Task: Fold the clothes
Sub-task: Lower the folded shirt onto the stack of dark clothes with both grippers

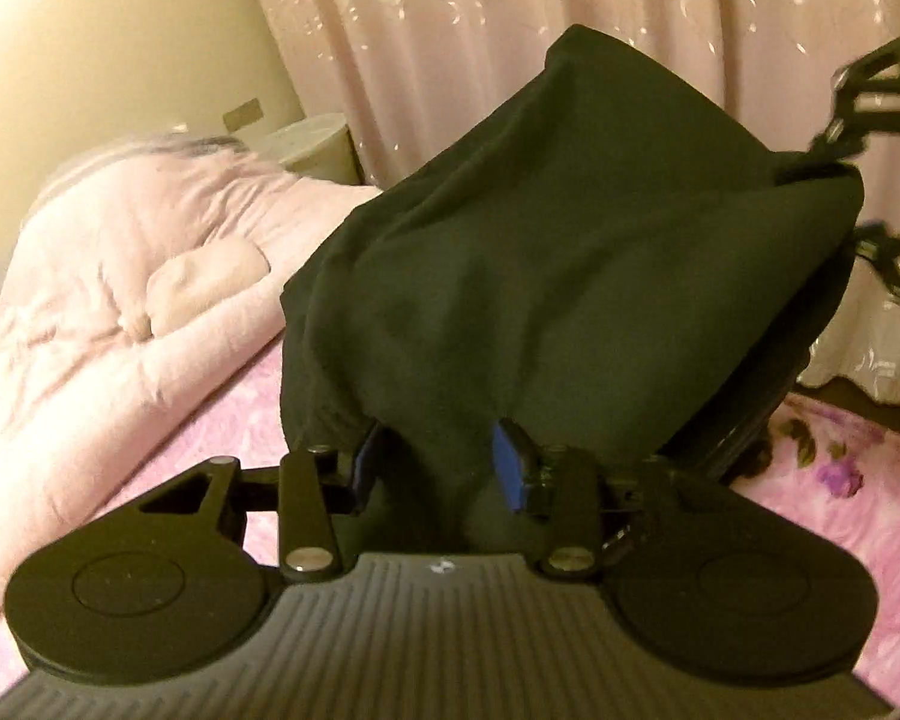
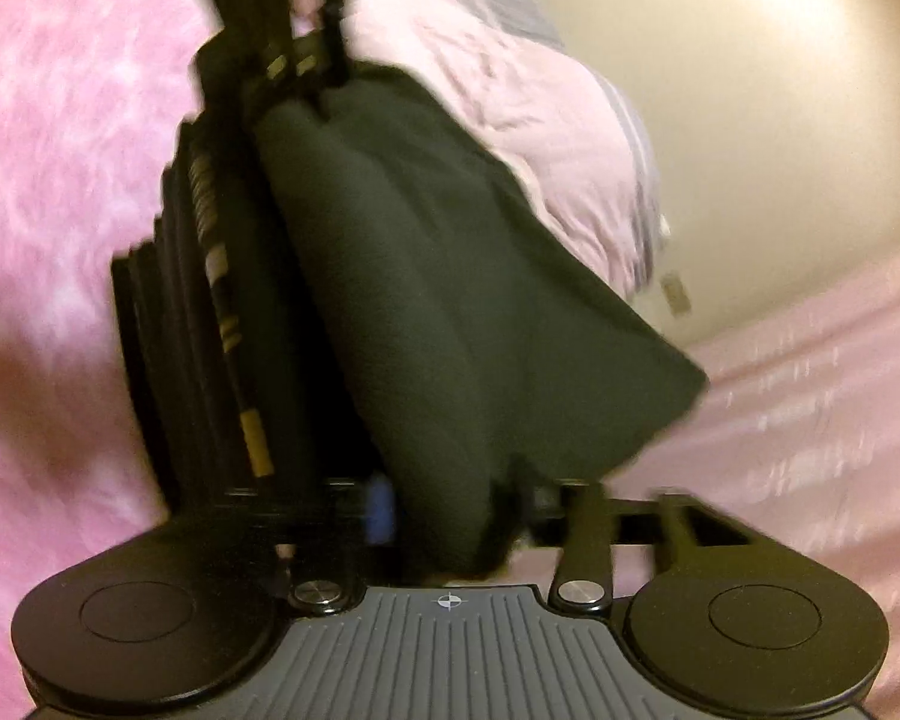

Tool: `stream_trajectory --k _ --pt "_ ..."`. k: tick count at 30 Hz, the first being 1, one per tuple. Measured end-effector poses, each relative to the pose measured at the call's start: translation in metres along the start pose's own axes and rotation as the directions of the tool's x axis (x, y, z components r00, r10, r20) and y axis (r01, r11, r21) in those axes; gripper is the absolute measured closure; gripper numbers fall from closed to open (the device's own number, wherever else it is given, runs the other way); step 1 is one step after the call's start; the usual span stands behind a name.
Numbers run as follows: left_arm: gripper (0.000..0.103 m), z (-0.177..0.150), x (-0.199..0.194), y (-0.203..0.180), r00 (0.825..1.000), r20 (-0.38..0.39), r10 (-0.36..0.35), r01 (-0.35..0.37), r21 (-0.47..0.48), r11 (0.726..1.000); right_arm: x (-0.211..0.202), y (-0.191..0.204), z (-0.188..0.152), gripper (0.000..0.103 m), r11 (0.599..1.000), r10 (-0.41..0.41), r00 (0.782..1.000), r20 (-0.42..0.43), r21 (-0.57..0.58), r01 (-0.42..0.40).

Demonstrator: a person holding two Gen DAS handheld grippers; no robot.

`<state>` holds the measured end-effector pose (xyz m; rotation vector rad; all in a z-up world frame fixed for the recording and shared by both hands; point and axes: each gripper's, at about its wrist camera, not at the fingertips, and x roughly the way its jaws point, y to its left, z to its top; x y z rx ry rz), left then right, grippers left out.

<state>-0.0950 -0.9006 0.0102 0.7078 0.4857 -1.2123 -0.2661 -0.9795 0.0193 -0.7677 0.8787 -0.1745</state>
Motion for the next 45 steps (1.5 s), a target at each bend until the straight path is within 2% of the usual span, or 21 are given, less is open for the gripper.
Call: stream_trajectory --k 3,6,7,9,10,11,13,15,17,20,24,34,38,42,45 --pt "0.07 -0.004 -0.005 0.004 1.0 0.008 0.003 -0.003 -0.005 1.0 -0.025 -0.015 0.007 0.039 0.987 0.077 0.996 0.051 0.134 -0.084" --pt "0.071 -0.005 -0.008 0.009 1.0 0.012 0.002 -0.002 0.004 1.0 -0.033 -0.04 0.021 0.039 0.936 0.106 0.982 0.154 0.318 -0.151" --pt "0.071 -0.005 -0.009 0.011 1.0 0.013 0.001 -0.001 0.007 1.0 -0.031 -0.051 0.024 0.04 0.905 0.114 0.977 0.182 0.386 -0.178" --pt "0.072 -0.005 -0.008 0.014 1.0 0.011 -0.001 0.001 0.009 1.0 -0.008 -0.073 0.024 0.042 0.816 0.147 0.97 0.195 0.53 -0.231" --pt "0.072 -0.005 -0.008 0.015 1.0 0.01 -0.002 0.002 0.004 1.0 0.008 -0.079 0.017 0.048 0.775 0.168 0.97 0.176 0.585 -0.241" --pt "0.072 -0.006 -0.009 0.015 1.0 0.009 -0.003 0.003 -0.002 1.0 0.023 -0.08 0.007 0.052 0.744 0.194 0.968 0.156 0.62 -0.249" --pt "0.072 -0.01 -0.009 0.014 1.0 0.011 -0.008 0.008 -0.007 1.0 0.041 -0.074 -0.02 0.053 0.693 0.242 0.958 0.155 0.663 -0.283" --pt "0.072 -0.015 -0.013 0.007 1.0 0.014 -0.019 0.018 0.004 1.0 0.033 -0.06 -0.036 0.053 0.688 0.244 0.954 0.172 0.663 -0.295" --pt "0.072 -0.024 -0.021 -0.009 1.0 0.025 0.005 -0.006 0.045 0.999 0.017 -0.045 -0.049 0.053 0.682 0.242 0.953 0.18 0.667 -0.299" --pt "0.072 -0.04 -0.029 -0.027 1.0 0.023 0.012 -0.013 0.056 0.998 0.002 -0.026 -0.064 0.053 0.694 0.247 0.952 0.181 0.652 -0.304" --pt "0.072 -0.044 -0.023 -0.028 1.0 0.001 -0.002 0.001 0.07 0.998 0.016 -0.025 -0.059 0.053 0.7 0.255 0.948 0.189 0.64 -0.316" --pt "0.072 -0.015 -0.029 -0.007 0.999 -0.013 0.029 -0.029 0.021 0.999 0.007 -0.057 -0.041 0.052 0.701 0.202 0.959 0.197 0.655 -0.282" --pt "0.07 -0.014 -0.043 -0.005 0.999 0.001 0.034 -0.034 -0.015 0.999 0.003 -0.063 -0.036 0.052 0.689 0.17 0.964 0.203 0.675 -0.264" --pt "0.069 -0.01 -0.048 0.0 0.999 0.021 0.042 -0.041 -0.044 0.998 -0.002 -0.063 -0.034 0.052 0.658 0.139 0.966 0.217 0.709 -0.254" --pt "0.067 -0.013 -0.045 -0.003 0.999 0.008 0.037 -0.037 -0.047 0.998 0.002 -0.05 -0.033 0.052 0.69 0.165 0.97 0.178 0.682 -0.243"
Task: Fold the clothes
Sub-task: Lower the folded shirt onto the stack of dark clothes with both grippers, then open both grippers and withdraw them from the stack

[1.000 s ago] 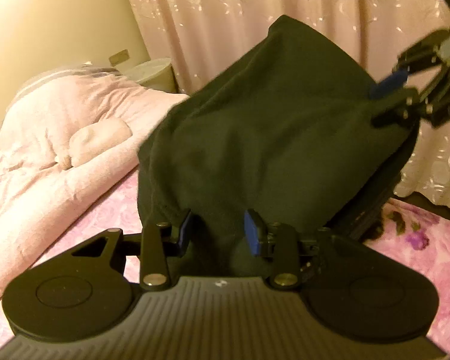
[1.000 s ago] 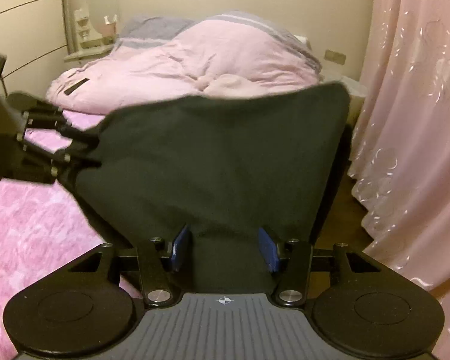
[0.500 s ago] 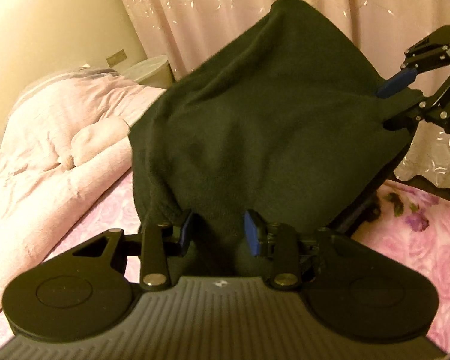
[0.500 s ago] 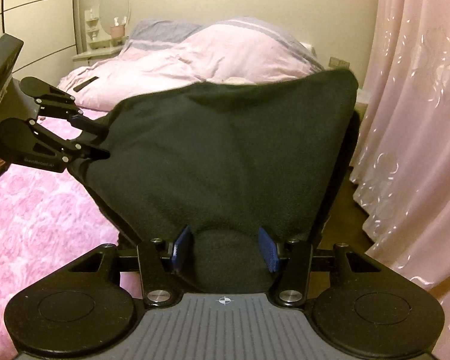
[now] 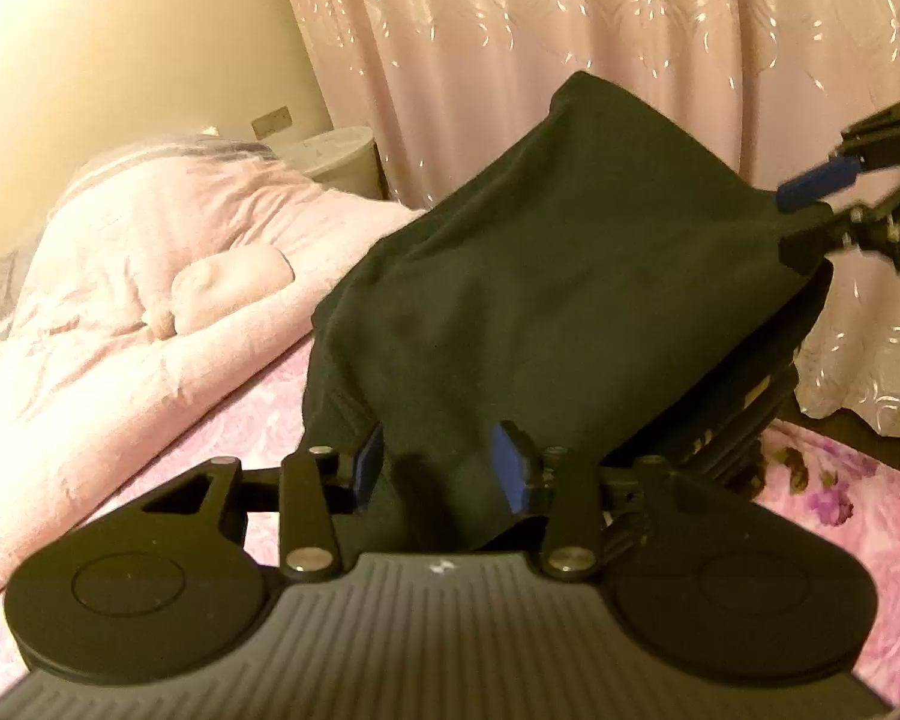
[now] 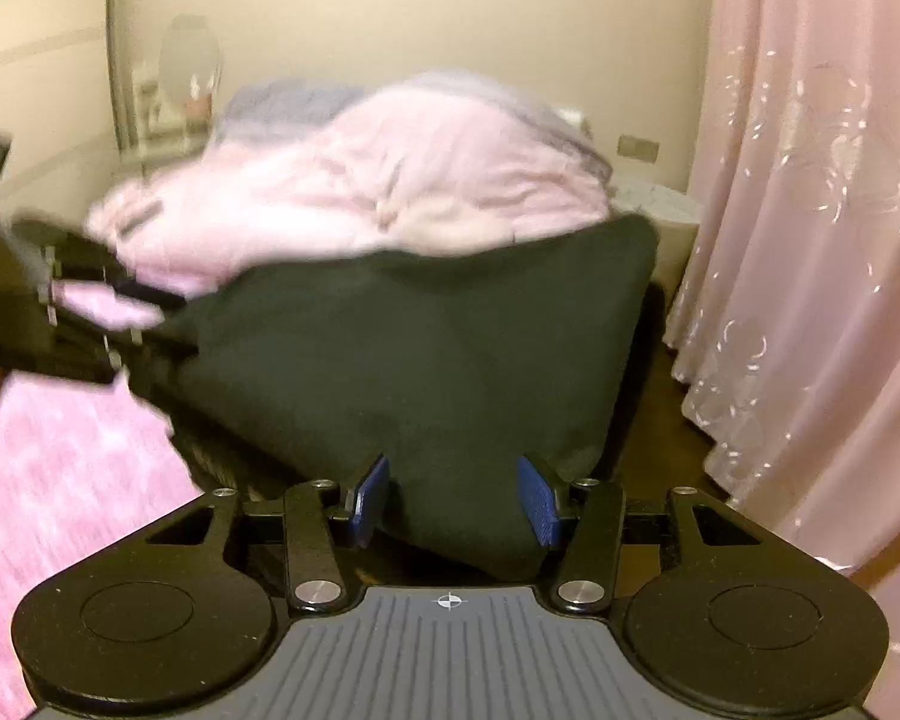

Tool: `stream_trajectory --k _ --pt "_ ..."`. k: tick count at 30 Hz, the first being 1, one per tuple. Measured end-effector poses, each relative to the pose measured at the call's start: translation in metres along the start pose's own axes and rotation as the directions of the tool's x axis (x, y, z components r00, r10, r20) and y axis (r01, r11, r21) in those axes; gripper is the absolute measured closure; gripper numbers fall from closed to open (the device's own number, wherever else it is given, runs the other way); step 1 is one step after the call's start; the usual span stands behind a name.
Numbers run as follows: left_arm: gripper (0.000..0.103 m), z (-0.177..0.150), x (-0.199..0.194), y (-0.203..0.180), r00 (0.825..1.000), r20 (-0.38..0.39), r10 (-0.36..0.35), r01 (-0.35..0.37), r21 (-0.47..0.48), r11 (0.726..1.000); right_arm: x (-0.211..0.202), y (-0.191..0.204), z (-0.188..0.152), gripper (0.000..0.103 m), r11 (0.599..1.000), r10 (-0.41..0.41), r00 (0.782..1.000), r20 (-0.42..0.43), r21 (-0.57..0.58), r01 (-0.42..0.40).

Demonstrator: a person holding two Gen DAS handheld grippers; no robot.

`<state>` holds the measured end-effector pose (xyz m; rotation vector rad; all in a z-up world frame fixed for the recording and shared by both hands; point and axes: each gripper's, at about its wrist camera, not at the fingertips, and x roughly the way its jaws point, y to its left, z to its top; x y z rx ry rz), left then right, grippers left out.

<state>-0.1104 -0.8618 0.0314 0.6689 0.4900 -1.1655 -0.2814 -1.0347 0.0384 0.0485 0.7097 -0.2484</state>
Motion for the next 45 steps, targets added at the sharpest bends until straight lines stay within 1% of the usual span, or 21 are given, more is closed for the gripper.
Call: stream_trajectory --k 3,8,11,14,18,19,20,21,24,28,29,30,31,32,33,34,36,39,41,44,45 --pt "0.067 0.001 0.005 -0.003 1.0 -0.016 -0.01 0.01 0.022 1.0 0.004 -0.002 -0.001 0.051 1.0 0.006 0.999 -0.033 0.001 -0.006" --pt "0.065 0.008 -0.003 0.003 1.0 0.01 0.002 -0.003 0.01 1.0 -0.008 -0.005 0.006 0.051 1.0 0.005 1.0 -0.006 0.031 -0.005" --pt "0.063 0.004 -0.004 0.002 1.0 -0.003 -0.001 0.001 0.006 1.0 0.003 -0.008 -0.001 0.05 0.999 0.007 0.998 -0.055 0.038 -0.005" --pt "0.063 0.008 -0.002 0.002 1.0 -0.009 -0.002 0.002 0.015 1.0 0.001 -0.014 0.0 0.048 0.998 0.013 0.997 -0.071 0.069 -0.008" --pt "0.063 0.01 -0.009 0.0 1.0 -0.002 0.005 -0.005 0.018 1.0 -0.011 -0.012 0.009 0.047 0.998 0.0 0.999 -0.037 0.066 0.003" --pt "0.063 0.011 -0.01 0.001 1.0 -0.003 0.007 -0.007 0.017 1.0 -0.012 -0.012 0.011 0.044 0.998 -0.004 1.0 -0.031 0.069 0.006" --pt "0.063 0.011 -0.011 0.001 1.0 -0.003 0.008 -0.008 0.016 1.0 -0.013 -0.012 0.012 0.037 0.997 -0.006 1.0 -0.028 0.071 0.008" --pt "0.063 0.011 -0.013 0.0 1.0 -0.004 0.009 -0.009 0.018 1.0 -0.014 -0.012 0.014 0.035 0.997 -0.01 1.0 -0.024 0.07 0.011" --pt "0.063 0.013 -0.016 0.001 1.0 -0.001 0.012 -0.012 0.021 1.0 -0.018 -0.01 0.016 0.034 0.998 -0.024 1.0 -0.019 0.061 0.025" --pt "0.057 0.013 -0.025 0.0 1.0 0.011 0.018 -0.018 0.009 1.0 -0.031 -0.006 0.016 0.034 0.997 -0.042 0.999 -0.003 0.067 0.042" --pt "0.055 0.01 -0.03 0.0 1.0 0.014 0.023 -0.023 -0.004 1.0 -0.037 -0.004 0.016 0.034 0.996 -0.047 0.999 0.006 0.07 0.047" --pt "0.05 0.007 -0.035 0.0 0.999 0.017 0.029 -0.028 -0.016 0.999 -0.043 -0.001 0.015 0.034 0.996 -0.053 0.999 0.014 0.076 0.052" --pt "0.04 0.005 -0.04 -0.001 0.999 0.019 0.034 -0.034 -0.028 0.999 -0.051 0.002 0.014 0.033 0.994 -0.06 0.998 0.025 0.089 0.058" --pt "0.036 0.002 -0.045 -0.001 0.999 0.022 0.04 -0.039 -0.042 0.998 -0.059 0.005 0.011 0.023 0.992 -0.068 0.997 0.037 0.108 0.063" --pt "0.03 -0.004 -0.05 -0.002 0.999 0.022 0.045 -0.044 -0.066 0.997 -0.067 0.009 0.007 0.016 0.988 -0.08 0.996 0.048 0.133 0.073" --pt "0.019 -0.01 -0.056 -0.005 0.999 0.015 0.049 -0.047 -0.1 0.994 -0.075 0.015 0.0 0.006 0.983 -0.099 0.993 0.06 0.162 0.088" --pt "0.004 -0.025 -0.066 -0.011 0.998 -0.003 0.058 -0.057 -0.168 0.984 -0.084 0.029 -0.016 0.005 0.973 -0.112 0.993 0.039 0.208 0.102" --pt "0.002 -0.054 -0.08 -0.023 0.997 -0.058 0.057 -0.071 -0.282 0.957 -0.093 0.052 -0.041 0.005 0.955 -0.114 0.993 -0.025 0.271 0.116" --pt "0.002 -0.069 -0.087 -0.032 0.995 -0.092 0.03 -0.061 -0.361 0.93 -0.097 0.068 -0.058 0.005 0.936 -0.12 0.99 -0.074 0.324 0.137" --pt "0.002 -0.09 -0.103 -0.042 0.996 -0.091 -0.023 -0.023 -0.473 0.881 -0.105 0.088 -0.075 0.004 0.907 -0.134 0.982 -0.13 0.384 0.174" --pt "0.002 -0.095 -0.109 -0.045 0.995 -0.09 -0.042 -0.007 -0.488 0.873 -0.11 0.094 -0.079 0.004 0.9 -0.141 0.98 -0.137 0.395 0.185"
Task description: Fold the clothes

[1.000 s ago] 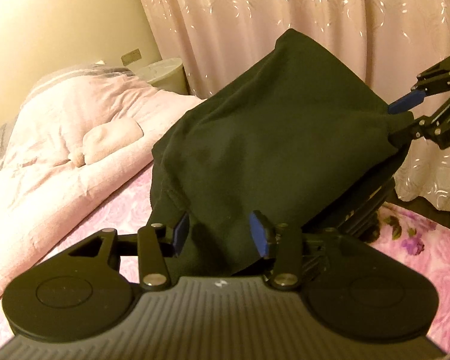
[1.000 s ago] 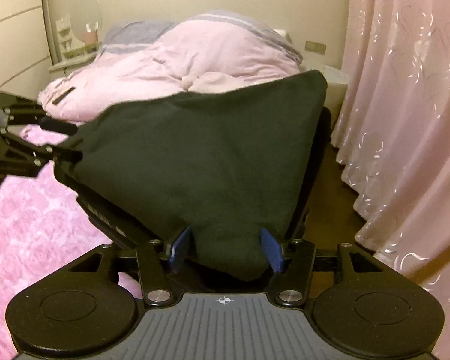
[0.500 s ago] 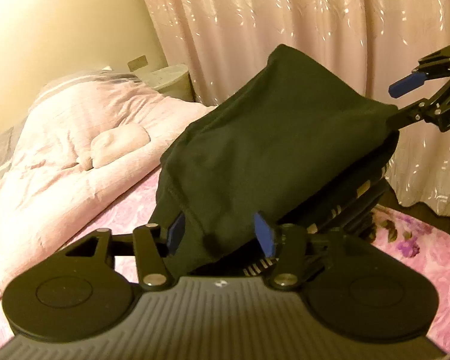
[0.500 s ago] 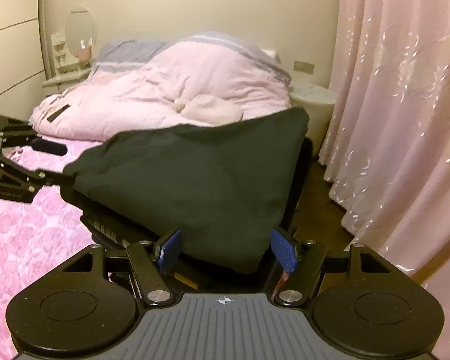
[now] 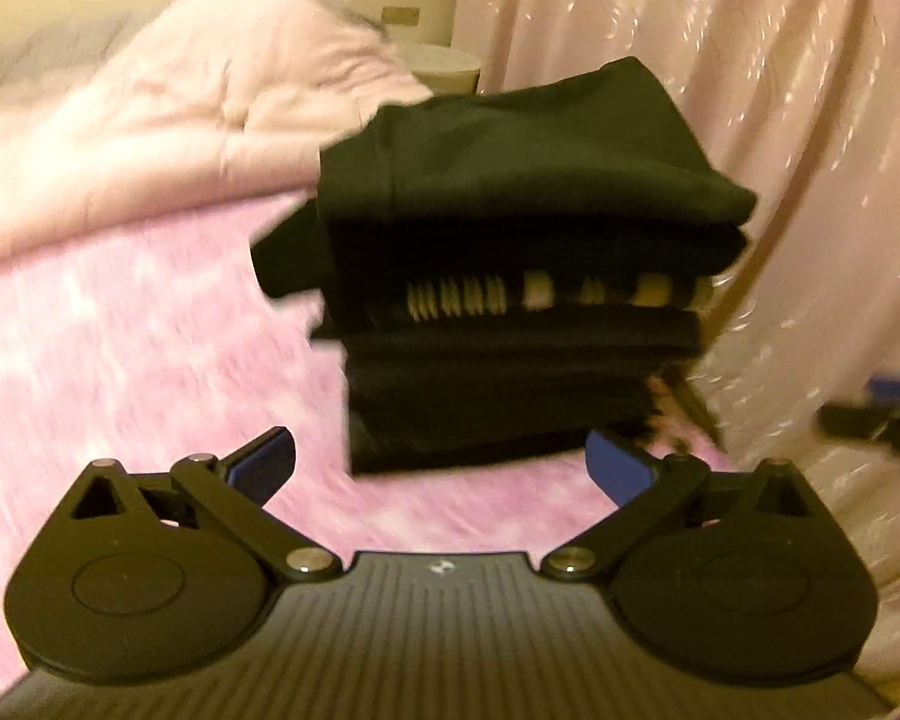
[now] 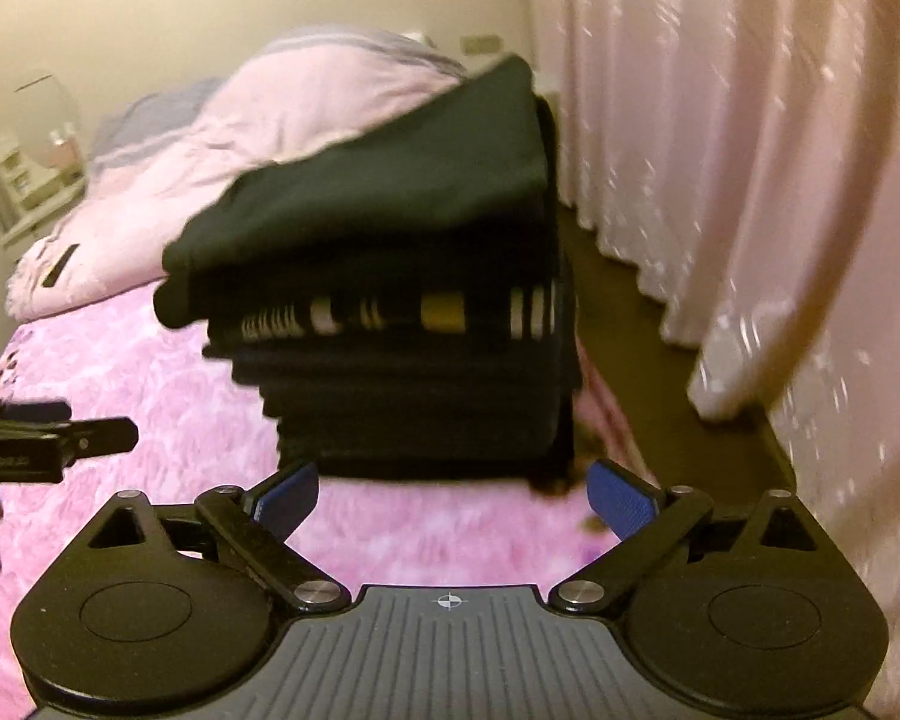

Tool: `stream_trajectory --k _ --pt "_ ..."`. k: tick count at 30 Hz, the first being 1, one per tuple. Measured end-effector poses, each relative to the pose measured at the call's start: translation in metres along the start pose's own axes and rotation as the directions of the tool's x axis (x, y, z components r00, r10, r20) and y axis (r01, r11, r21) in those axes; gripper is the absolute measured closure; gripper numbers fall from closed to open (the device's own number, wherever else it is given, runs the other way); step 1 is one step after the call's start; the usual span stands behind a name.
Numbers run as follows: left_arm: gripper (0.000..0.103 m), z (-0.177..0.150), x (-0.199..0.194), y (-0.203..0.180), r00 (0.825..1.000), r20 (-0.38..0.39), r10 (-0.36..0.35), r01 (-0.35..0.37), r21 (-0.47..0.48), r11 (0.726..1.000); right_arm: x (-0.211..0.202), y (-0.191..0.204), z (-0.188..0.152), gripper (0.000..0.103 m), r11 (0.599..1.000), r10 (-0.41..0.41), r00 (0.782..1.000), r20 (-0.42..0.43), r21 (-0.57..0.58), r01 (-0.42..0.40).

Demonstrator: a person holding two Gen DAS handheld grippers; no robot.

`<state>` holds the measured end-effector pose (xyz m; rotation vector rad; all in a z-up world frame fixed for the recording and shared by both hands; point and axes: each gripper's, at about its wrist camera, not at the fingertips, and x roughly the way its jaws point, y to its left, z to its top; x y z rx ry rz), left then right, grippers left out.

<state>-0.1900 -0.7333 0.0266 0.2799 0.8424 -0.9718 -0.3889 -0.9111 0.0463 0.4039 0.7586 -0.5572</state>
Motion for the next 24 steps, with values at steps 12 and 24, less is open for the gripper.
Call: stream_trajectory --k 12,24 --pt "0.002 -0.029 -0.046 -0.023 0.999 -0.028 0.031 -0.03 0.034 0.999 -0.05 0.022 -0.029 0.001 0.998 -0.058 0.998 0.0 -0.007 0.058" --pt "0.002 -0.027 -0.069 -0.055 0.991 -0.015 0.129 -0.13 -0.003 0.992 -0.055 0.021 -0.017 0.001 0.993 0.023 1.0 0.015 -0.113 -0.022"
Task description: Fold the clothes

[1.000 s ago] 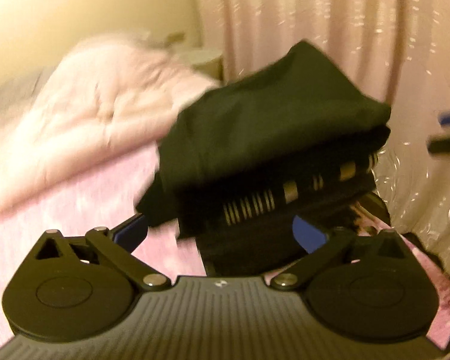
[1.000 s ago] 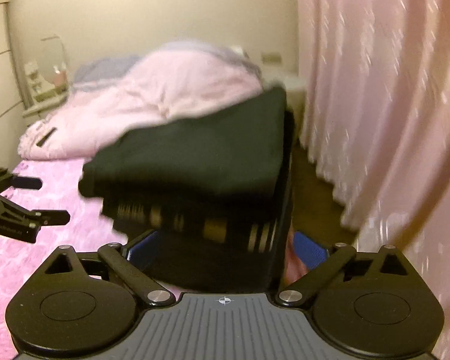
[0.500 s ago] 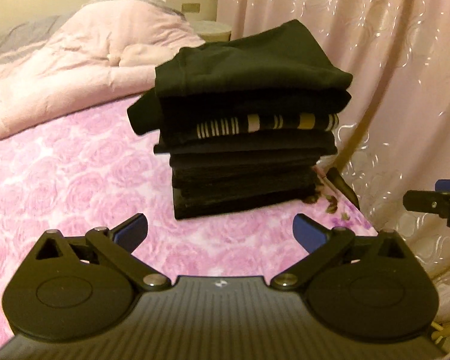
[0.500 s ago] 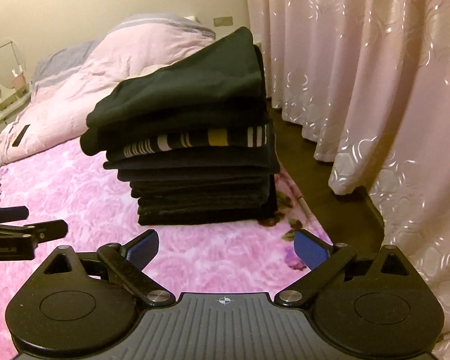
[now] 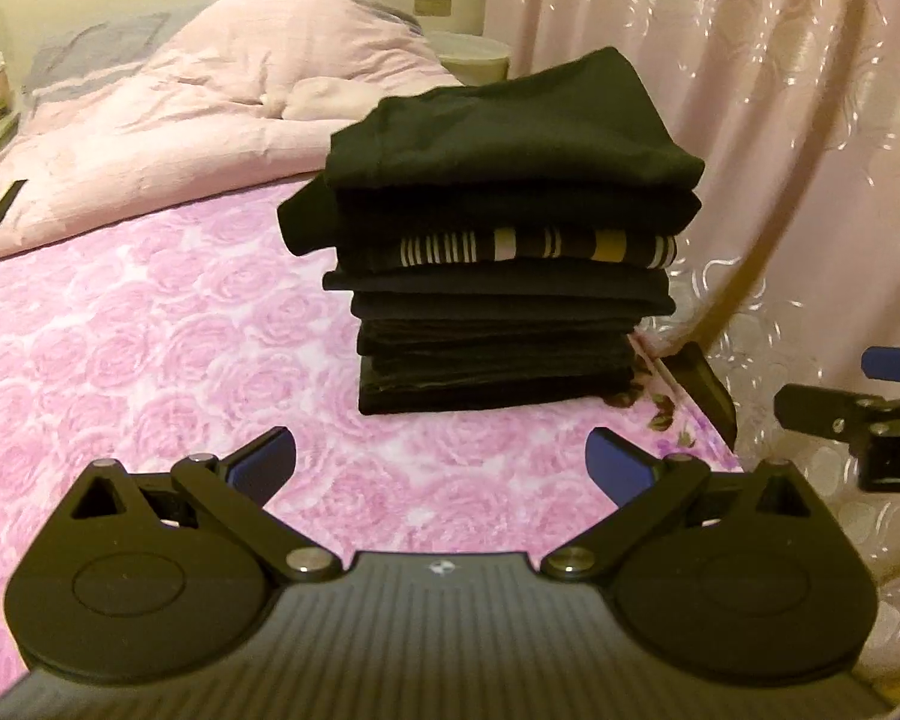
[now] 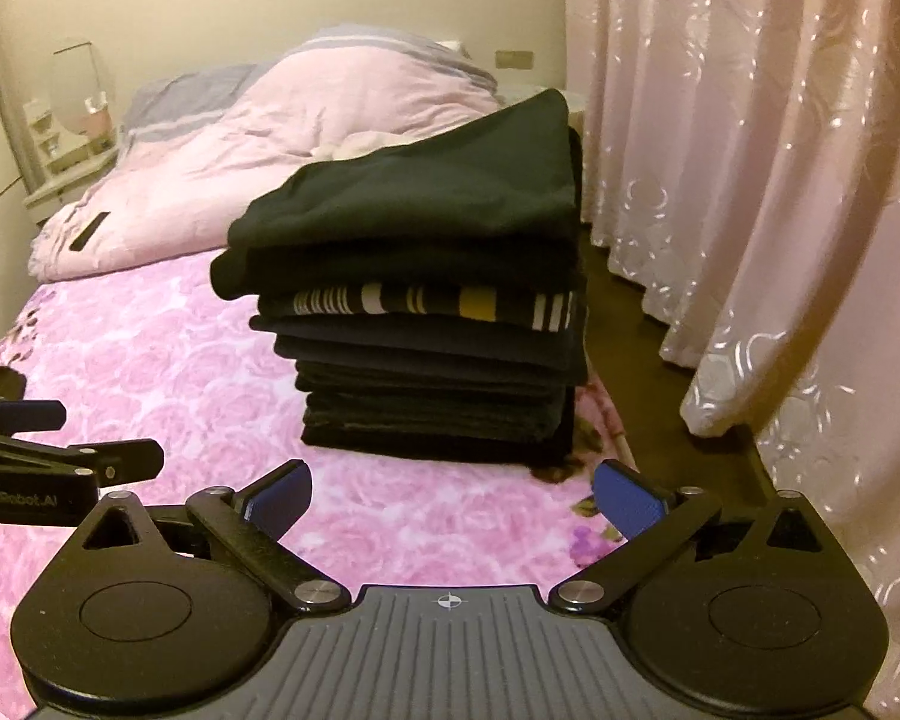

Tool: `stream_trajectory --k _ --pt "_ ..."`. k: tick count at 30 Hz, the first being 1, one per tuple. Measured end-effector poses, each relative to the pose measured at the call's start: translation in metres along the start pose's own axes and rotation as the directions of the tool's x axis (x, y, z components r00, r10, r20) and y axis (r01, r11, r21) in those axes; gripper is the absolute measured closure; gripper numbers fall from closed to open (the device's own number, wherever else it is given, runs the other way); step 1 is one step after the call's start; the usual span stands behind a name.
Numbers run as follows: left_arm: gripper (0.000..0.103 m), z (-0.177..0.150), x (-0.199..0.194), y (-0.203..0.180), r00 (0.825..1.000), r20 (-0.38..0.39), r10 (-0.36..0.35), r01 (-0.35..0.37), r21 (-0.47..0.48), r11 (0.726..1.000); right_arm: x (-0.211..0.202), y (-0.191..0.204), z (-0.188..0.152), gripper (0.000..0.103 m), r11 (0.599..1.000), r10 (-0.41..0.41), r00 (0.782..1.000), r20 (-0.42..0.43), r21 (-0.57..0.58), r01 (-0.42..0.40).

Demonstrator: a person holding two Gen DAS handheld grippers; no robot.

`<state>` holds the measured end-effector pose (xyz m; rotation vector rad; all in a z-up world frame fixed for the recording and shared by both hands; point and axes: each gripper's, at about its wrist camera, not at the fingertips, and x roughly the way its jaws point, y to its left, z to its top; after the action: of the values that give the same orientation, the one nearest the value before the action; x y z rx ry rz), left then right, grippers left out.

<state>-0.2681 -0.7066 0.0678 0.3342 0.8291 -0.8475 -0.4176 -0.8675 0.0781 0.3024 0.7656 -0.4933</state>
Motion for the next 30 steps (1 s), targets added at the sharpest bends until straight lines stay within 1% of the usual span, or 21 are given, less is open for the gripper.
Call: stream_trajectory --k 3,6,12,17,20,30 --pt "0.002 -0.003 -0.005 -0.005 1.0 0.002 0.015 -0.014 -0.015 1.0 -0.001 -0.002 -0.002 0.001 1.0 0.025 1.0 -0.003 0.002 -0.025" --pt "0.002 -0.006 -0.009 -0.012 0.999 0.005 0.041 -0.041 -0.006 0.999 -0.002 -0.002 -0.004 0.001 0.999 0.041 0.999 0.001 -0.002 -0.041" --pt "0.002 -0.012 -0.017 -0.017 0.999 0.007 0.051 -0.051 -0.019 0.999 -0.003 -0.005 -0.006 0.001 0.998 0.056 0.998 -0.005 0.01 -0.056" --pt "0.001 -0.014 -0.022 -0.013 0.999 0.008 0.051 -0.051 -0.056 0.997 -0.003 -0.004 -0.007 0.001 0.997 0.07 0.997 -0.014 0.019 -0.07" --pt "0.001 -0.017 -0.023 -0.012 0.998 0.011 0.061 -0.06 -0.063 0.996 -0.004 -0.003 -0.008 0.001 0.997 0.072 0.997 -0.019 0.011 -0.072" --pt "0.001 -0.016 -0.022 -0.018 0.999 0.019 0.044 -0.042 -0.067 0.997 -0.004 -0.005 -0.008 0.001 0.998 0.065 0.998 -0.015 0.007 -0.064"
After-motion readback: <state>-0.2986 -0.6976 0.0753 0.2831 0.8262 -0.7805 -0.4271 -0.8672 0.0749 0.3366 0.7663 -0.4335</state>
